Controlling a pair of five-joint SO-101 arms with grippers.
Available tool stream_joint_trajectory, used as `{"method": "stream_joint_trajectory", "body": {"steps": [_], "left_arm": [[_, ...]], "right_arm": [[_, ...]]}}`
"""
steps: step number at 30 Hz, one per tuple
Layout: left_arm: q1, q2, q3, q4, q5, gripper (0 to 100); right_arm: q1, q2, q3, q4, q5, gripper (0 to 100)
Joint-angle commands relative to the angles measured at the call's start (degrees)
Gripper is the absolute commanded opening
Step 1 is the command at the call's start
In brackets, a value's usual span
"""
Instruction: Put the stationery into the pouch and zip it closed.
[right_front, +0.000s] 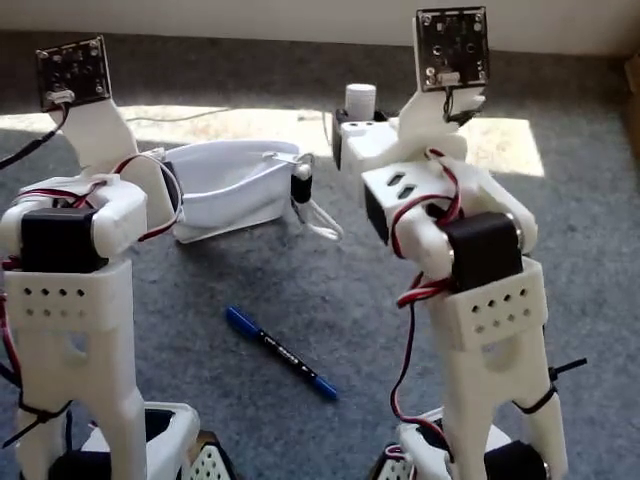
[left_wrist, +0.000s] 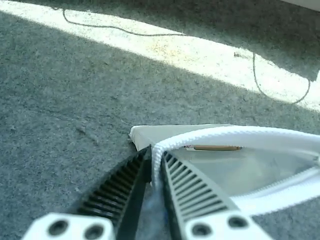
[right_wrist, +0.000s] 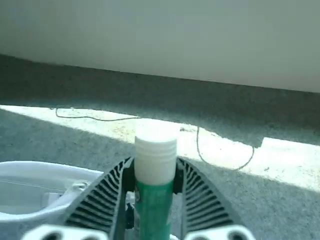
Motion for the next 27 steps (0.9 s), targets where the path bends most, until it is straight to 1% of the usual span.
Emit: {"method": "stream_joint_trajectory", "body": {"steps": [1,4,10,15,22,25,27], "left_arm": [[0.57,-1.19,-0.04,-1.32,0.53,1],[0.57,-1.19,-0.04,-1.32,0.53,1],[0.57,-1.19,-0.04,-1.05,0.44,1],[0.57,-1.19,-0.04,-0.97,0.44,1],[0.48,-1.19,-0.04,-0.88,0.44,1],[0.31,-1.19,-0.04,-0.88,0.44,1],[-1.01,-1.19,-0.04,-0.88,0.44,1]], "right_arm": [[-5.23,-3.82,-1.71,-3.56,-3.87,1.3],[-8.57,-4.26,-1.71,-6.46,-5.71,1.3],[-13.49,-4.35,-0.04,-11.82,-5.63,1.2],[-14.29,-4.79,8.84,-24.48,-5.63,0.9],[-14.2,-4.79,22.64,-45.49,-5.27,0.9],[-14.2,-4.79,26.77,-52.79,-5.19,0.9],[-14.2,-4.79,29.23,-56.66,-5.19,0.9]]}}
